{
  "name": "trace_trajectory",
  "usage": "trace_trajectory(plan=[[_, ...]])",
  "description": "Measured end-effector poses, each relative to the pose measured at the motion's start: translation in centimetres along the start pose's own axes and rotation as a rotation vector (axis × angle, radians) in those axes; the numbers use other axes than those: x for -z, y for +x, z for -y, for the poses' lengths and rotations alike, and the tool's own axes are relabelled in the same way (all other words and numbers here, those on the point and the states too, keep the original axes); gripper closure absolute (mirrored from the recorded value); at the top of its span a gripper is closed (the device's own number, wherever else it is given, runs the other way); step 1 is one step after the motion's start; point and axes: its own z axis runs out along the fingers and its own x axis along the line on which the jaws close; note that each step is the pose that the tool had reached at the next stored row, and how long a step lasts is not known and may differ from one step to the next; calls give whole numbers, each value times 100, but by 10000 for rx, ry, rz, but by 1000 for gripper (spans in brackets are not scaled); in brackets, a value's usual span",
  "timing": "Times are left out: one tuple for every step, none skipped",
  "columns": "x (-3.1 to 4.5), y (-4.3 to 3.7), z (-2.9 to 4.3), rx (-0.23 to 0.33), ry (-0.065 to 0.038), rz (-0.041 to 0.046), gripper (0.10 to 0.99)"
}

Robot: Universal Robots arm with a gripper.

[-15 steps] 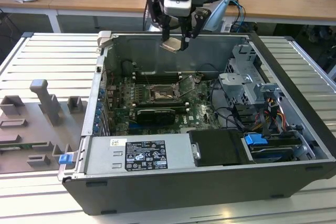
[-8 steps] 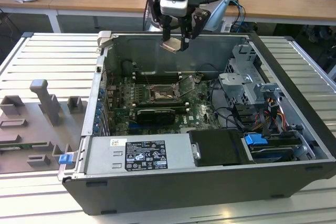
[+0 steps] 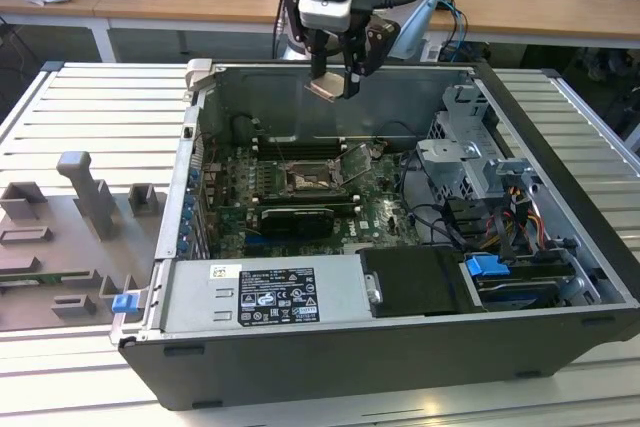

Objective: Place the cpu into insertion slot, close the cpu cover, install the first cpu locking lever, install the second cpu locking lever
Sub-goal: 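Place the cpu into insertion slot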

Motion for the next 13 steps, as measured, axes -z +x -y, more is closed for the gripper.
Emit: trace_trajectory(plan=[[-1, 0, 0, -76, -2, 7, 549], [-1, 0, 0, -211, -5, 19, 549], [-2, 0, 0, -307, -6, 27, 549], [-2, 0, 0, -373, -8, 34, 549], [-3, 0, 0, -473, -9, 42, 549], [-3, 0, 0, -573, -11, 51, 549], [-4, 0, 0, -644, -12, 58, 549], [-4, 0, 0, -741, -15, 66, 549], [-5, 0, 0, -813, -16, 73, 549], [-5, 0, 1, -907, -17, 81, 549], [-6, 0, 1, -965, -19, 86, 549], [-6, 0, 0, -1023, -20, 91, 549], [-7, 0, 1, -1088, -21, 97, 549]])
